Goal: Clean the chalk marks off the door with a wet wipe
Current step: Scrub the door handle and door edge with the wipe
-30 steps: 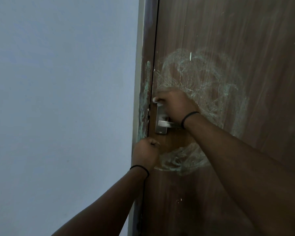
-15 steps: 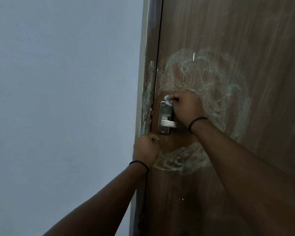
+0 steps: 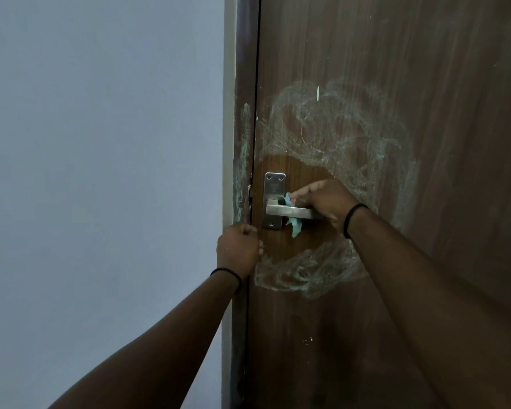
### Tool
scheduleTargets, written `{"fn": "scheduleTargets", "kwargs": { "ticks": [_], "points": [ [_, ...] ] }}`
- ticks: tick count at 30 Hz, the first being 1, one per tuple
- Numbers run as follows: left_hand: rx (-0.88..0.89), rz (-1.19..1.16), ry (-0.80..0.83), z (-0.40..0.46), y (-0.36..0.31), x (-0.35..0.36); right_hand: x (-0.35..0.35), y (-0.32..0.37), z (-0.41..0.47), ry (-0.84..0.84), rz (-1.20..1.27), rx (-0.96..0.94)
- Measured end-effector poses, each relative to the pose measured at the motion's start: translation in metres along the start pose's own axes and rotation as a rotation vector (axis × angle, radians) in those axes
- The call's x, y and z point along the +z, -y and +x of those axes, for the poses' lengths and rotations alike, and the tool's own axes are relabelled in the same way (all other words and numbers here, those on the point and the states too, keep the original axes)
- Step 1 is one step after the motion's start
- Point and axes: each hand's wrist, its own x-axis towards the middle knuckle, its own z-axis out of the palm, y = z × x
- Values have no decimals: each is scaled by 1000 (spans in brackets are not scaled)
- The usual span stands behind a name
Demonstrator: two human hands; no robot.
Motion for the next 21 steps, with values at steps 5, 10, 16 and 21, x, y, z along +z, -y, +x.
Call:
{"fn": "scheduleTargets", "kwargs": {
  "ticks": [5,10,16,21],
  "points": [
    [-1,-77,-5,-1,-2,3,-7,-23,-13,52,638,181],
    [103,-38,-95,-3,-7,8,23,-52,-30,-179,1346,245],
    [281,126,-201,4,-16,4,79,-59,-32,-295,1359,116],
    [398,162,-222,8,-19,10,82,-58,-25,24,1414,2]
  ]
}}
